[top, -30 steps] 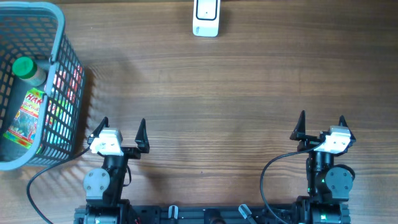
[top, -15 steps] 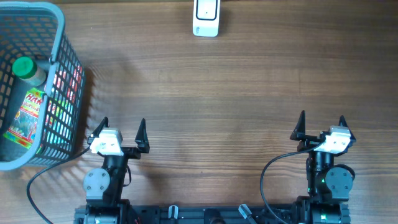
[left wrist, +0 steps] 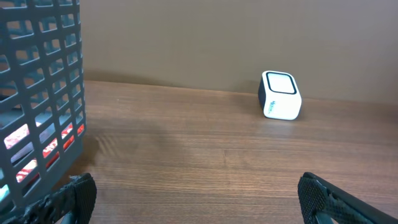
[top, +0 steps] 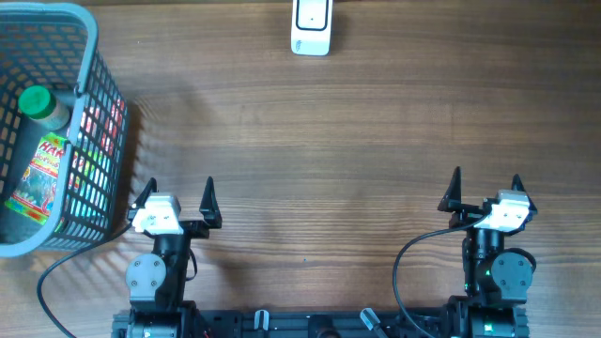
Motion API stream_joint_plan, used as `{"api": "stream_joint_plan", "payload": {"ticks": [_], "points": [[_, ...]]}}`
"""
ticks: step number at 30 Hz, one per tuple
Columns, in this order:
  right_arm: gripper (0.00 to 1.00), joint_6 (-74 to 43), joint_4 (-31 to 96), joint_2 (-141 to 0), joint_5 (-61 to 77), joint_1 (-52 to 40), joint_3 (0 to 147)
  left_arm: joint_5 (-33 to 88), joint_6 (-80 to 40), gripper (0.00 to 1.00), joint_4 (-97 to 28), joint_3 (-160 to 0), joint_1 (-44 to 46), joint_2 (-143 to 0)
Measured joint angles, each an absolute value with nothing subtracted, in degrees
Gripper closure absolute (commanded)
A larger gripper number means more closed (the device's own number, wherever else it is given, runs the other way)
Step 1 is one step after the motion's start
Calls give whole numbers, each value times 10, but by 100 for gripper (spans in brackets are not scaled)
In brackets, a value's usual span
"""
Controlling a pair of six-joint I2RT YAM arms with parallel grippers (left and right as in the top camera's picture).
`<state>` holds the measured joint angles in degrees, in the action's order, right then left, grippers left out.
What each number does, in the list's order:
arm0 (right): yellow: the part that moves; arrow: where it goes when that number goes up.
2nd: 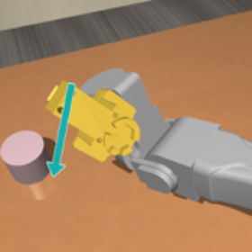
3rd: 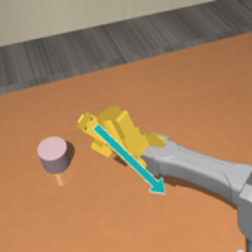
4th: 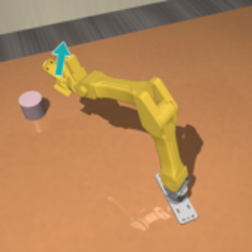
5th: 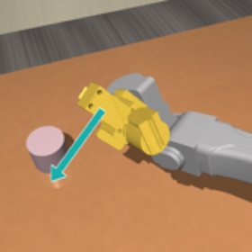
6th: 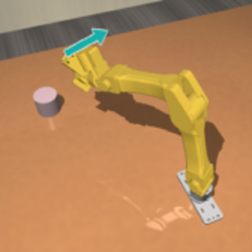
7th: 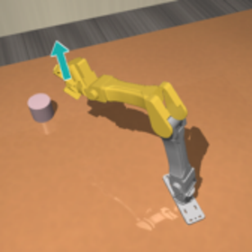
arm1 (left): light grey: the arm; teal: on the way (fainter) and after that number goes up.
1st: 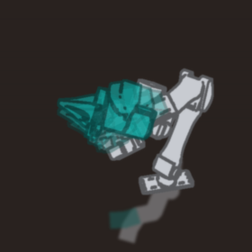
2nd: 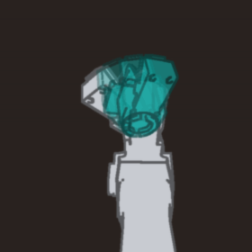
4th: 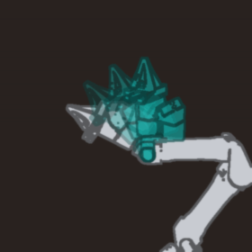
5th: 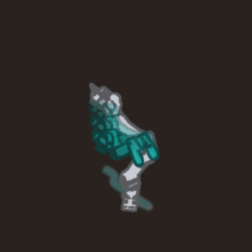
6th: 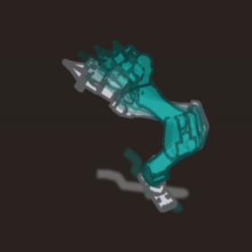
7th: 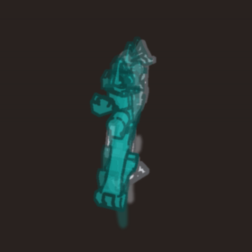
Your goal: Scan the item barcode
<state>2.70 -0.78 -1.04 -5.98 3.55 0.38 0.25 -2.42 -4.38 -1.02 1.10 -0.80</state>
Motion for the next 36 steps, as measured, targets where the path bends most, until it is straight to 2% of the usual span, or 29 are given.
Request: {"api": "stream_joint_plan", "payload": {"ticks": [6, 16, 26, 30, 33, 36], "points": [[0, 27, -8, -10, -60, 36, 4, 10, -30, 0, -40, -10, 11, -8], [0, 27, -8, -10, -60, 36, 4, 128, -93, 0, -35, -12, 11, -8], [0, 27, -8, -10, -60, 36, 4, 221, -127, 0, -43, -127, 11, -19], [0, 27, -8, -10, -60, 36, 4, 252, -133, 0, -47, -195, 11, -122], [0, 27, -7, -10, -60, 36, 4, 258, -129, 0, -80, -310, 11, -252], [0, 27, -6, -10, -60, 36, 4, 267, -82, 0, -246, -507, 11, -395]]}}
